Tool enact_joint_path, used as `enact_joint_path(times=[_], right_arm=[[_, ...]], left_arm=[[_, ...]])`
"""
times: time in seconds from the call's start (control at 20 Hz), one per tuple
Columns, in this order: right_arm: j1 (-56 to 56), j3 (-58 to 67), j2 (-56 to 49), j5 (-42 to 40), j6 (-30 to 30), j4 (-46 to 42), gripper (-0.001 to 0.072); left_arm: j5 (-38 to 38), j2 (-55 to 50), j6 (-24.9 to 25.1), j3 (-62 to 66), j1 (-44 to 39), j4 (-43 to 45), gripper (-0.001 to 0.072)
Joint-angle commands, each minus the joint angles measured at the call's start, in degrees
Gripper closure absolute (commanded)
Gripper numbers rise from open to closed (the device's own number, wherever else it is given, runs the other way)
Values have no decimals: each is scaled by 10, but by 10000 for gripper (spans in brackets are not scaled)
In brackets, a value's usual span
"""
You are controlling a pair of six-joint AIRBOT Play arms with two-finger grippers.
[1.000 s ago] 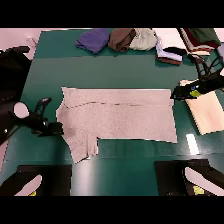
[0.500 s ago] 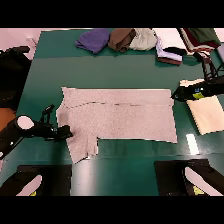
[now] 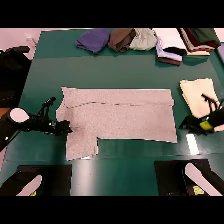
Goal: Fold the shirts.
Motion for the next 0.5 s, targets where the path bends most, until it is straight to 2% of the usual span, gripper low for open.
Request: enact_joint_path(times=[0.0, 0.15, 0.2, 0.3, 0.35, 0.4, 0.45], right_arm=[[-30, -99, -19, -35, -10, 33, 159], [28, -118, -50, -74, -10, 68, 160], [54, -113, -59, -83, -10, 72, 194], [105, -90, -66, -86, -10, 65, 506], [126, -72, -62, -78, -10, 52, 623], [141, -52, -51, -64, -10, 31, 697], [153, -36, -35, -48, -8, 7, 697]], left_arm=[[0, 0, 6, 5, 0, -1, 687], [6, 0, 5, 5, 0, -1, 686], [7, 0, 5, 5, 0, -1, 687], [-14, 0, 21, 6, 0, -1, 687], [-45, 1, 35, 10, 0, 6, 688], [-78, 6, 35, 16, 0, 23, 689], [-103, 26, 30, 16, 0, 45, 689]])
